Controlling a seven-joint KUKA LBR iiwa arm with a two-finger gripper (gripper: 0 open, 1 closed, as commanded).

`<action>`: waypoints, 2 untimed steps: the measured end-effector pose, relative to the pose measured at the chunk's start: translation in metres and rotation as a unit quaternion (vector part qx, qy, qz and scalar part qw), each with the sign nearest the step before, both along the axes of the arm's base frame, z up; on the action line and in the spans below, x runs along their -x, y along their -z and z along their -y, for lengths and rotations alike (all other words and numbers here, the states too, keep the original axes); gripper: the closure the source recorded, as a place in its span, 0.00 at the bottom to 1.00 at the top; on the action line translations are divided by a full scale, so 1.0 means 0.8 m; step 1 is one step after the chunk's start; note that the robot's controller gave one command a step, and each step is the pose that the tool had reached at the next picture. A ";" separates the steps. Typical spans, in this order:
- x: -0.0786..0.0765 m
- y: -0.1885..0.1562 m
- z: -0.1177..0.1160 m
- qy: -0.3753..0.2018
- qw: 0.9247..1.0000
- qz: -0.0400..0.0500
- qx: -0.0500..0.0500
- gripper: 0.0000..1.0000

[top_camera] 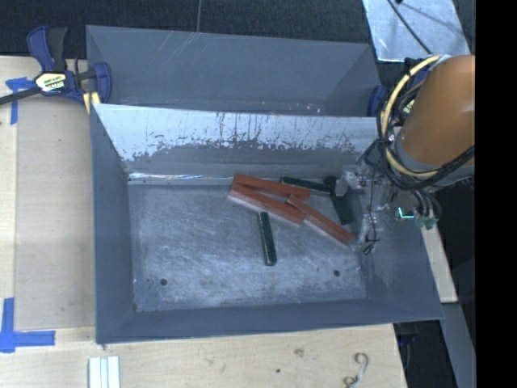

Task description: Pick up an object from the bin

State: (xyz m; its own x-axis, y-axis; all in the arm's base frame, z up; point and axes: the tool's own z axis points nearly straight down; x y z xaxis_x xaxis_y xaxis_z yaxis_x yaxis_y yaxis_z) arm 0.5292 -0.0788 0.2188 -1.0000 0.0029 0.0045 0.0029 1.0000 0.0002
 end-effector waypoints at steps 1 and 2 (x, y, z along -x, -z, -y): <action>-0.071 0.190 0.067 0.038 0.999 0.003 0.000 0.00; -0.056 0.186 0.022 0.040 0.999 0.003 0.000 0.00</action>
Offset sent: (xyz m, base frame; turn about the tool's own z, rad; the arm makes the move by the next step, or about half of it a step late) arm 0.0560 -0.0525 -0.1488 0.0714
